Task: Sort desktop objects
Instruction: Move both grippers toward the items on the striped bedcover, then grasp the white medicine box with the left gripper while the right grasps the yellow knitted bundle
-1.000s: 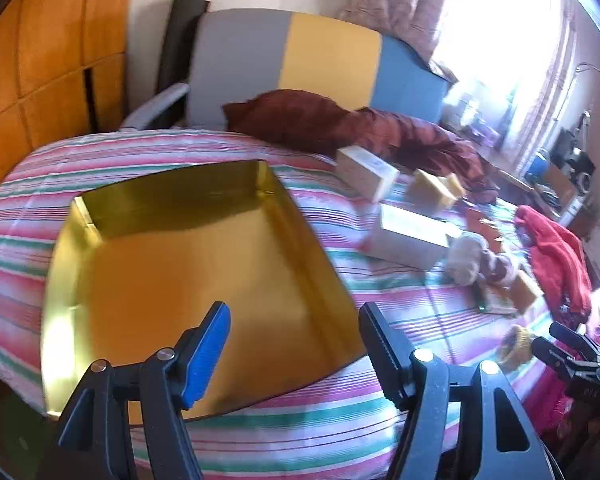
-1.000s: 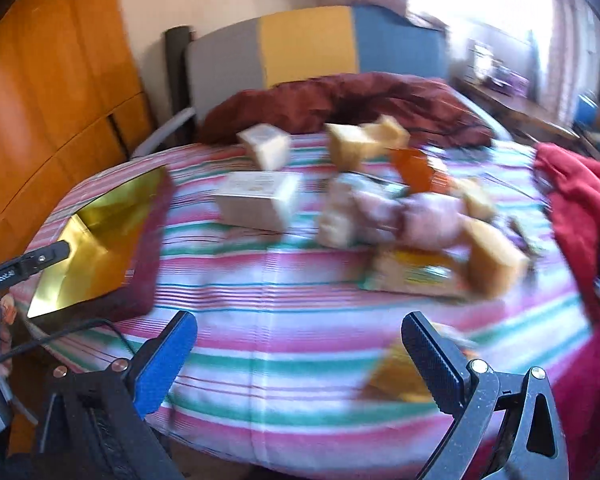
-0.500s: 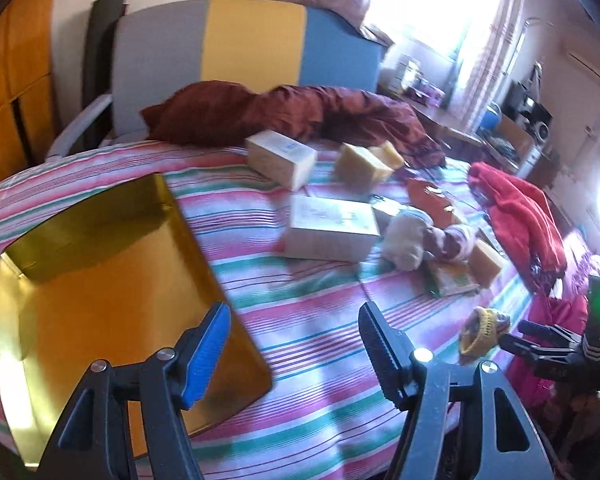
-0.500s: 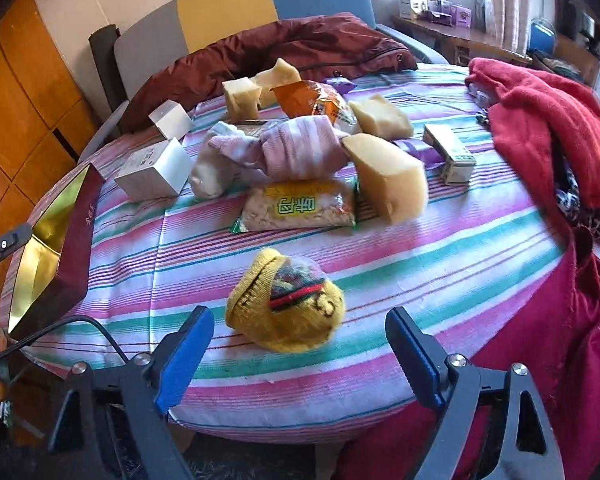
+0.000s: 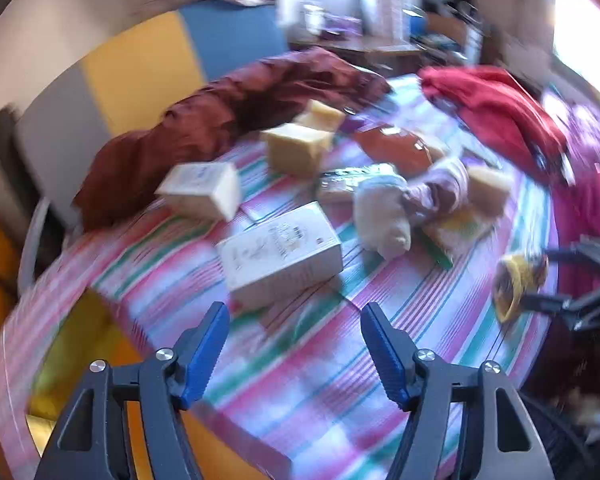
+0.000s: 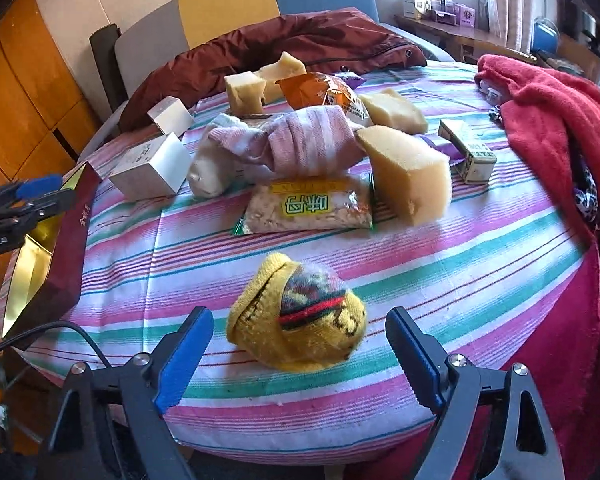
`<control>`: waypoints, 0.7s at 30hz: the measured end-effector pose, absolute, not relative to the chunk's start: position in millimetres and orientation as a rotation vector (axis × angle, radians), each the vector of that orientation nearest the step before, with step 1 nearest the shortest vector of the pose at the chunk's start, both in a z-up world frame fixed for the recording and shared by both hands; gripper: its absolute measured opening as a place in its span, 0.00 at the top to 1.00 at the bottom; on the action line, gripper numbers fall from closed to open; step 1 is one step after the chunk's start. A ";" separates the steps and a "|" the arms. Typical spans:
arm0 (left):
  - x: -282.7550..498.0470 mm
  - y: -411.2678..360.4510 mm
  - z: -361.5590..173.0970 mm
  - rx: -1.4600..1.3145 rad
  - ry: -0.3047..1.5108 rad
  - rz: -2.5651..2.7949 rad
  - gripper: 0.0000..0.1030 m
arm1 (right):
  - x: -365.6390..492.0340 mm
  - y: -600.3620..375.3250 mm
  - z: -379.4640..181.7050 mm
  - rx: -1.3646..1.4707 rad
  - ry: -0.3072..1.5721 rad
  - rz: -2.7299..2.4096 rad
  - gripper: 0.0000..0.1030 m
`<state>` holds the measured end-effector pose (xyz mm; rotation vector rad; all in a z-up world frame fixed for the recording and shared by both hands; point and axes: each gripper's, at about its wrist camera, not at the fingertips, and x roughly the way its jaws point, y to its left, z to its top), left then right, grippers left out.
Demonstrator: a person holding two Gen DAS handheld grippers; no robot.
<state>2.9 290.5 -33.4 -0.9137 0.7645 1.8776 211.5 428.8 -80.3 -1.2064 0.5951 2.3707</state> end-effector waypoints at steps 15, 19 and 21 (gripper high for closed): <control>-50.6 350.3 -69.0 -0.732 1.157 1.584 0.19 | 192.8 439.0 -94.7 -1.259 0.630 2.349 0.12; -56.5 361.2 -83.6 -0.756 1.175 1.506 0.20 | 187.8 441.7 -98.4 -1.286 0.634 2.333 0.12; -60.9 364.5 -89.5 -0.807 1.137 1.496 0.30 | 186.4 442.7 -99.9 -1.297 0.634 2.324 0.12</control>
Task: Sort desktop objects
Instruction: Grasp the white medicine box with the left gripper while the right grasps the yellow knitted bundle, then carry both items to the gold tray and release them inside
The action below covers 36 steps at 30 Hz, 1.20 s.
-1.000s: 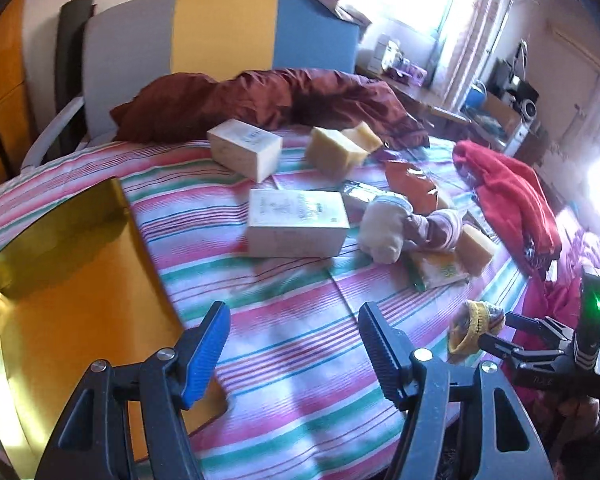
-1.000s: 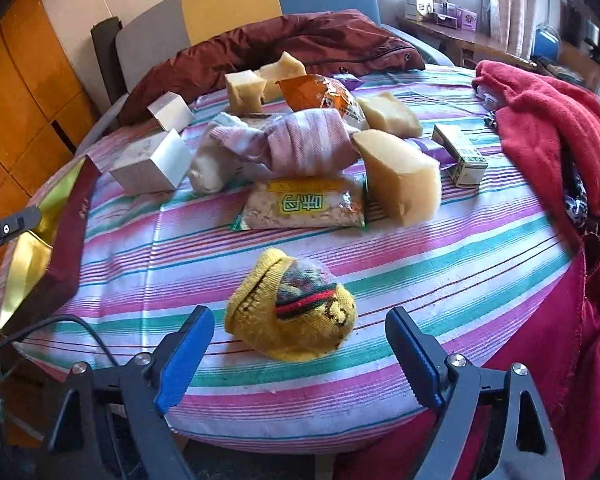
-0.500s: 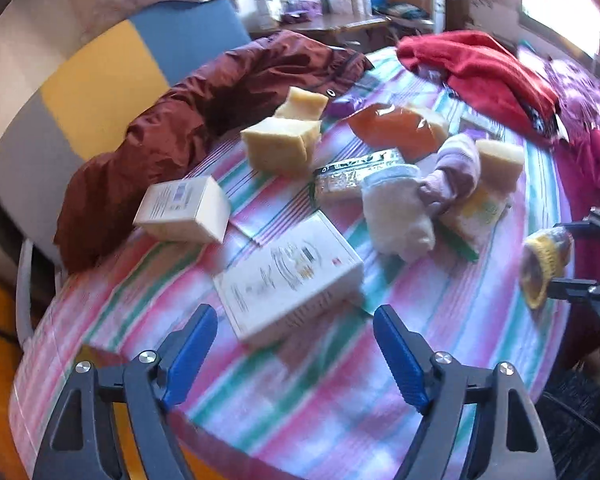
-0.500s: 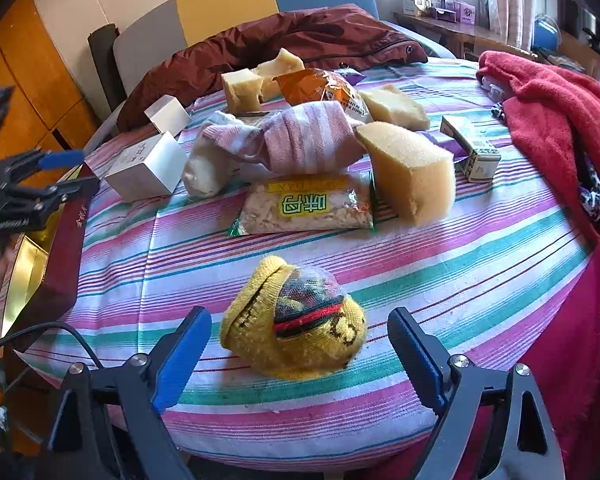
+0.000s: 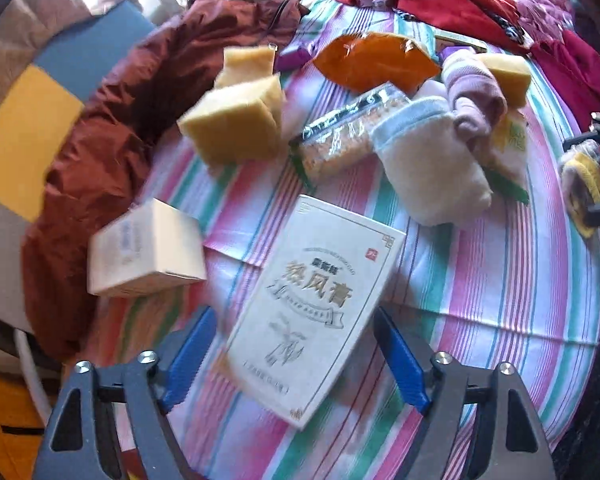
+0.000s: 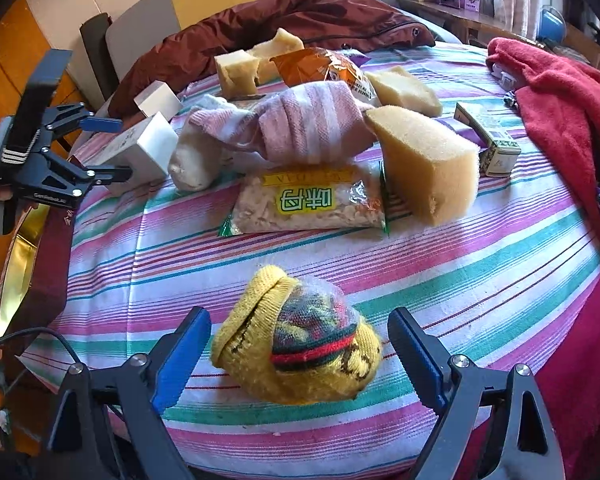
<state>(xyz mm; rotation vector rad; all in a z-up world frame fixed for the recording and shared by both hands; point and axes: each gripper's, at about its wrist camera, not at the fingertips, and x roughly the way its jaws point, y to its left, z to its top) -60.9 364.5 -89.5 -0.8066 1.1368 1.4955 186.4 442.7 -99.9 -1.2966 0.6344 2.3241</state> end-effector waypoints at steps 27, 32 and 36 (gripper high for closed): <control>-17.1 253.1 -17.6 -1.071 0.352 2.039 0.50 | 186.9 424.6 -90.0 -1.263 0.523 2.362 0.44; -13.5 212.7 -8.7 -1.079 0.260 2.144 0.50 | 165.4 403.2 -70.0 -1.238 0.438 2.464 0.44; -18.6 177.5 -7.7 -1.116 0.172 2.228 0.50 | 144.0 378.9 -53.1 -1.230 0.381 2.574 0.45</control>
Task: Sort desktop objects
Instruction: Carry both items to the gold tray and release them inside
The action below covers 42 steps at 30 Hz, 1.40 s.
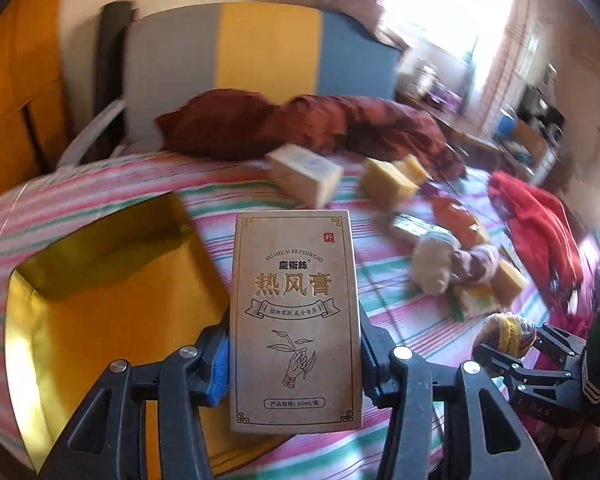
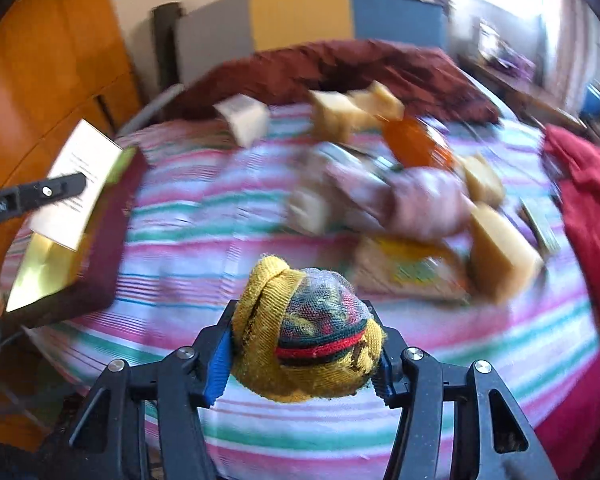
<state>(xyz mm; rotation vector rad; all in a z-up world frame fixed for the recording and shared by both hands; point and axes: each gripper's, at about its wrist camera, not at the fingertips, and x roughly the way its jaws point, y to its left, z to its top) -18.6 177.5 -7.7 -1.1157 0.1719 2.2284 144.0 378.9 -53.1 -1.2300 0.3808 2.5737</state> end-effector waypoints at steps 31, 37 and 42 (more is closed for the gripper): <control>-163.0 -20.0 -47.1 -1.375 -0.010 2.719 0.29 | -142.1 188.8 -12.0 -1.519 0.523 3.037 0.10; -141.6 -30.8 -39.7 -1.318 -0.084 2.731 0.29 | -134.0 191.5 -16.3 -1.505 0.604 3.032 0.10; -105.7 -22.3 -27.7 -1.243 -0.096 2.735 0.29 | -105.3 195.0 -30.8 -1.549 0.602 2.993 0.10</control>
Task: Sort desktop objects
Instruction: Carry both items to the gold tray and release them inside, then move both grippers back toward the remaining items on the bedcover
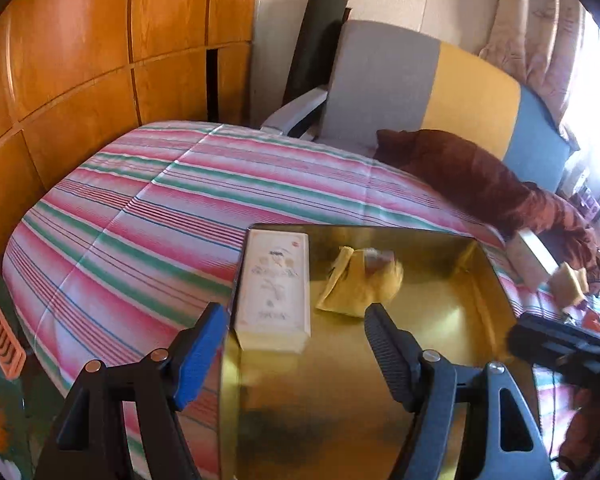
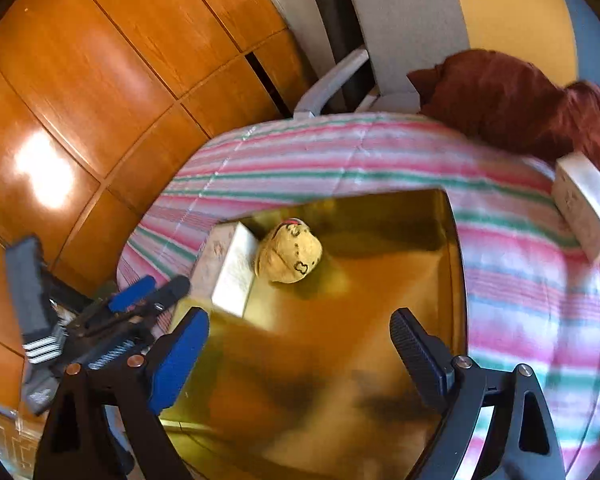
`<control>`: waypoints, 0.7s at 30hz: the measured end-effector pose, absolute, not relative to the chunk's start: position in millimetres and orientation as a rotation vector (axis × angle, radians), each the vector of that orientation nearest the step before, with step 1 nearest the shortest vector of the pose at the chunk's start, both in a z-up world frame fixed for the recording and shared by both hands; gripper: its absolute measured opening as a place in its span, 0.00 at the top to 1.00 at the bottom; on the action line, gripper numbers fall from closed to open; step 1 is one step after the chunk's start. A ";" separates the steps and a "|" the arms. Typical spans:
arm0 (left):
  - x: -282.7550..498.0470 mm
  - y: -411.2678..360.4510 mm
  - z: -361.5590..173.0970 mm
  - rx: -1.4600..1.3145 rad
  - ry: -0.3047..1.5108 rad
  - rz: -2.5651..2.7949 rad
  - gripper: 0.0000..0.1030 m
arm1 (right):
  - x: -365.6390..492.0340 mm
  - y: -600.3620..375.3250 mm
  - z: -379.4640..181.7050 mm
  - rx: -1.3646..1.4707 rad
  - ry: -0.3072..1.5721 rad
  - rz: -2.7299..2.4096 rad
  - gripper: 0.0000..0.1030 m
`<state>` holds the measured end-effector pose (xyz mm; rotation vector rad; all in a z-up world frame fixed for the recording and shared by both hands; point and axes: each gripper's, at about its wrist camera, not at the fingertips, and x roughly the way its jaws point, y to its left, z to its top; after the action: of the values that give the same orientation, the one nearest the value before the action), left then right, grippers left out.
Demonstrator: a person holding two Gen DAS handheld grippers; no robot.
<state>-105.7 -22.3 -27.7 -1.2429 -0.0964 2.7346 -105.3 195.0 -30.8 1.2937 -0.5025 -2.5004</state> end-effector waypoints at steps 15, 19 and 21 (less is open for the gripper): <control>-36.5 15.5 -8.0 -1.185 -0.076 2.691 0.29 | -28.8 201.3 -21.6 1.219 -0.334 -2.684 0.10; -27.0 28.4 -8.2 -1.185 -0.044 2.668 0.29 | -7.6 201.6 -17.2 1.165 -0.256 -2.752 0.10; -22.8 33.5 -8.0 -1.182 -0.035 2.657 0.29 | 0.3 203.5 -15.5 1.145 -0.239 -2.776 0.10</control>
<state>-22.8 33.5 -8.0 -1.1816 -0.0351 2.6574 0.3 203.5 -15.5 1.1446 -0.2390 -2.7758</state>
